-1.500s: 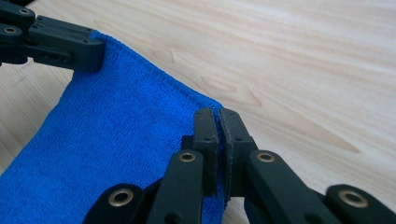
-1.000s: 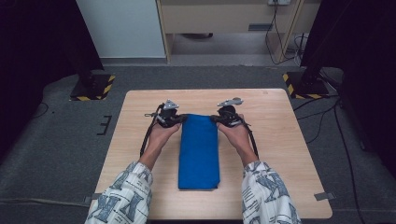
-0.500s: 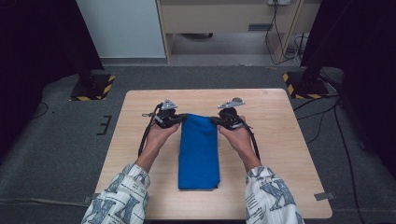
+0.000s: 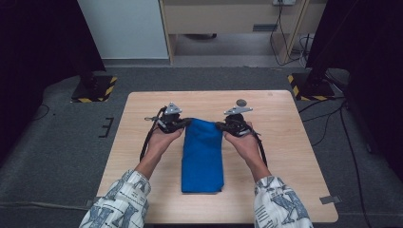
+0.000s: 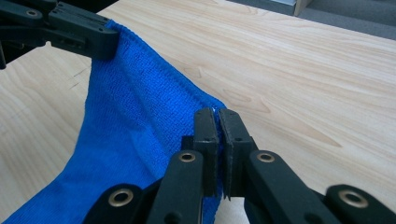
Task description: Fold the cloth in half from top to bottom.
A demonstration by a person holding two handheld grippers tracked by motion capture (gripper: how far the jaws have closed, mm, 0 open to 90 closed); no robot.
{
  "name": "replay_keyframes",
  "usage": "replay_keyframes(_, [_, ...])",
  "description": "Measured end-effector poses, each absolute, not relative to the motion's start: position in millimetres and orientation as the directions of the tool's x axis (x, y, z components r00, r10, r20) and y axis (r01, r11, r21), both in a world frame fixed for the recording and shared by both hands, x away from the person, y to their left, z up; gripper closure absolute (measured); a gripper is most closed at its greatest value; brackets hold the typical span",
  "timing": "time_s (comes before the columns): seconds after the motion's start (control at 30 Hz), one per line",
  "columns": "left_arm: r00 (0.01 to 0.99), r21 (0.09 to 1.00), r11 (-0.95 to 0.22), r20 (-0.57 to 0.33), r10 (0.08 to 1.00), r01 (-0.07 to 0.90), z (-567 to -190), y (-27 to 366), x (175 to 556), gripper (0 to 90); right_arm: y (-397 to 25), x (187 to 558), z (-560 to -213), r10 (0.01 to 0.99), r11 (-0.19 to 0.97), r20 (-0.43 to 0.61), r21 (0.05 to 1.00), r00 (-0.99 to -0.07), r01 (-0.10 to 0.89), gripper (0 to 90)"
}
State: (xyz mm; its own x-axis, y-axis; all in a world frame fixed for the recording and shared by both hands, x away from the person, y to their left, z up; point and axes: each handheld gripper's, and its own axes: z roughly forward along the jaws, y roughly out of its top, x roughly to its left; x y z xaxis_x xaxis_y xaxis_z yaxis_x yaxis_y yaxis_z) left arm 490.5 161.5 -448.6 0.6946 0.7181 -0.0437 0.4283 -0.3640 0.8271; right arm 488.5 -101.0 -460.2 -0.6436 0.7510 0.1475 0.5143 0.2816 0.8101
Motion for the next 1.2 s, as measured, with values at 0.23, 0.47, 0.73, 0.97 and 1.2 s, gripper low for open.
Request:
replay_keyframes(0.23, [0.707, 0.822, -0.384, -0.032, 0.707, 0.421, -449.1, 158.2, 481.6, 86.8, -103.7, 477.2, -467.0, 0.749, 0.288, 0.148, 0.805, -0.646, 0.519, 87.0])
replay_keyframes(0.47, [0.712, 0.821, -0.39, -0.028, 0.702, 0.416, -451.1, 161.8, 475.0, 86.9, -103.2, 470.4, -463.8, 0.741, 0.292, 0.141, 0.813, -0.657, 0.504, 87.0])
replay_keyframes(0.73, [0.719, 0.818, -0.402, -0.021, 0.694, 0.411, -452.2, 165.4, 467.2, 86.8, -101.3, 463.1, -464.5, 0.729, 0.304, 0.131, 0.817, -0.672, 0.49, 87.0])
replay_keyframes(0.97, [0.722, 0.823, -0.394, -0.026, 0.692, 0.408, -453.9, 167.3, 458.5, 86.8, -101.0, 455.1, -465.0, 0.721, 0.311, 0.128, 0.819, -0.681, 0.482, 87.0])
replay_keyframes(1.2, [0.731, 0.831, -0.38, -0.047, 0.681, 0.407, -458.4, 169.2, 448.4, 86.5, -101.9, 443.0, -470.7, 0.712, 0.321, 0.13, 0.814, -0.69, 0.484, 86.8])
